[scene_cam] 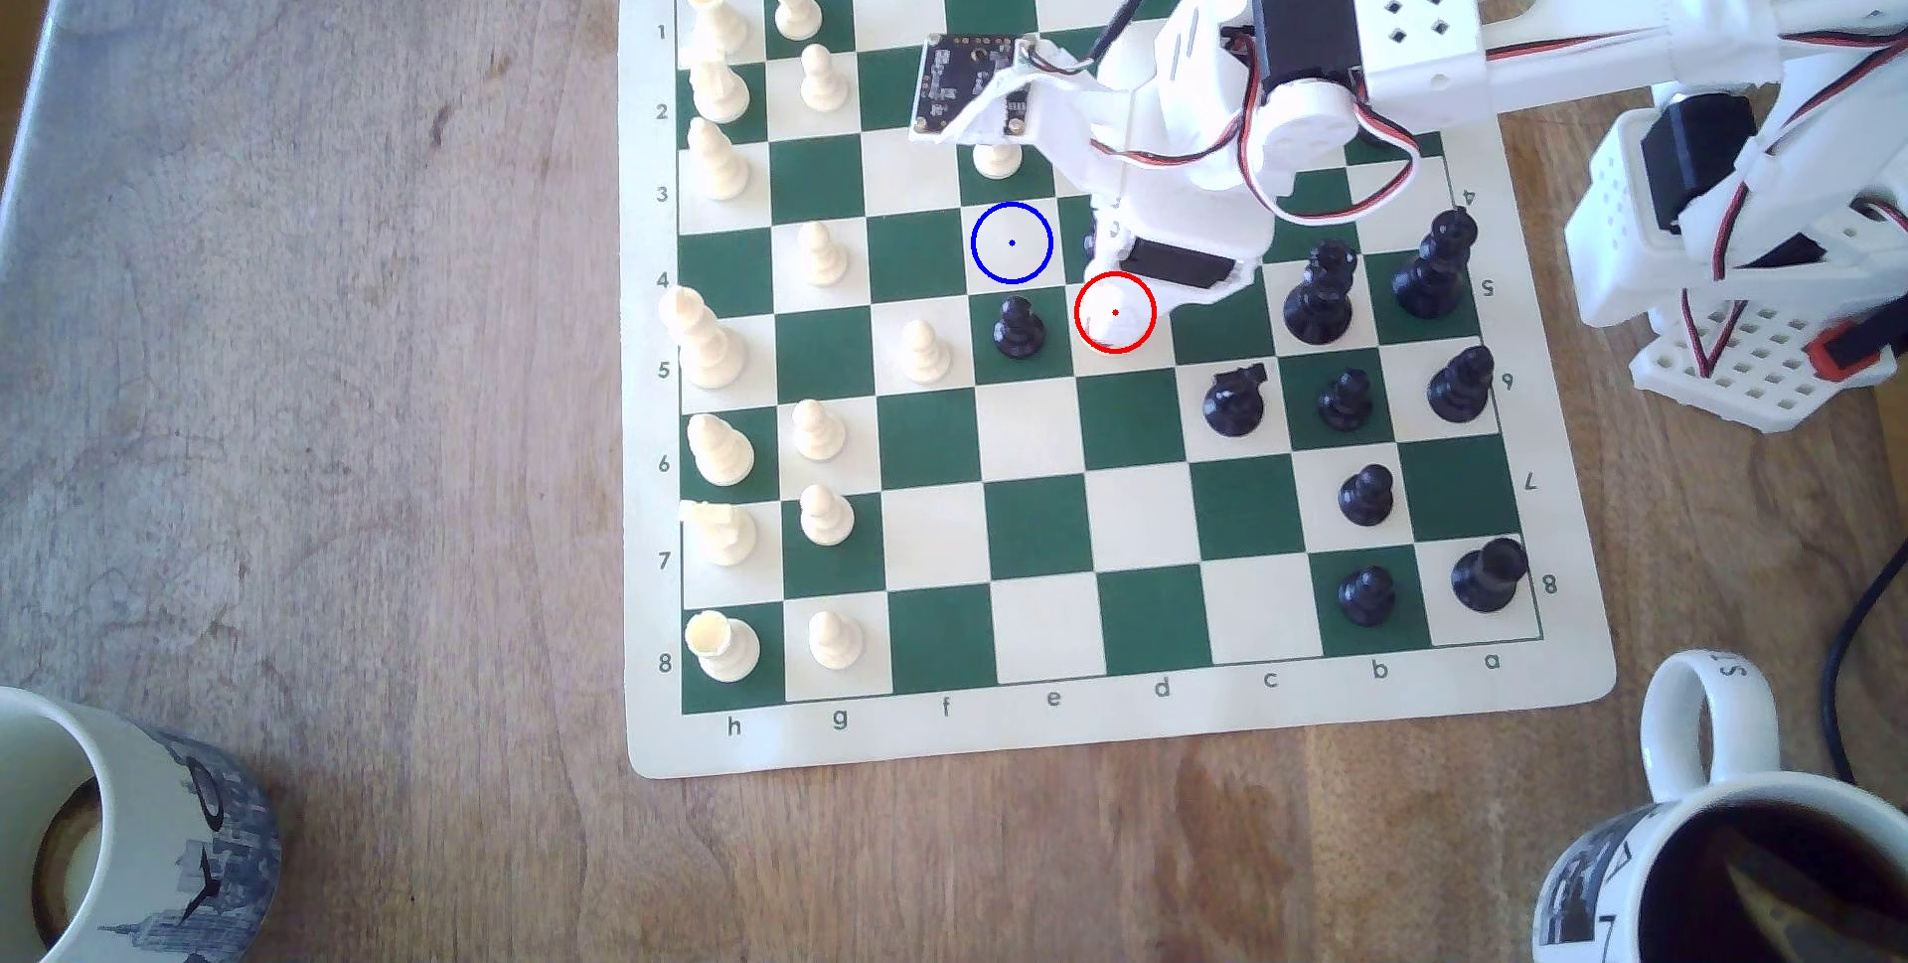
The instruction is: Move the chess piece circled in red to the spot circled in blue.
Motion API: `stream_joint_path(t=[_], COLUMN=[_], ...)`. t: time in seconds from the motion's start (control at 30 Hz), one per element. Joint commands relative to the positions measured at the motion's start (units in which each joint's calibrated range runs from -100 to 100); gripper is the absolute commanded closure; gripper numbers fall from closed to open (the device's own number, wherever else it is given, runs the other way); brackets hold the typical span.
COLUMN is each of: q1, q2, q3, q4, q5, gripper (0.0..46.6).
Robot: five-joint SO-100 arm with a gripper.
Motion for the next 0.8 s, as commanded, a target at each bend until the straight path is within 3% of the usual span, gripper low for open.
stream_joint_path(t=[0.0,0.3,0.77], q1=[0.2,0.7,0.0], q2=[-0.4,0.0,0.1], q3=[-4.7,-4.2,-4.2], q4=[-0.8,-0.8,0.2], q5=[0.2,0.3,0.8], gripper=[33.2,32.8,41.4])
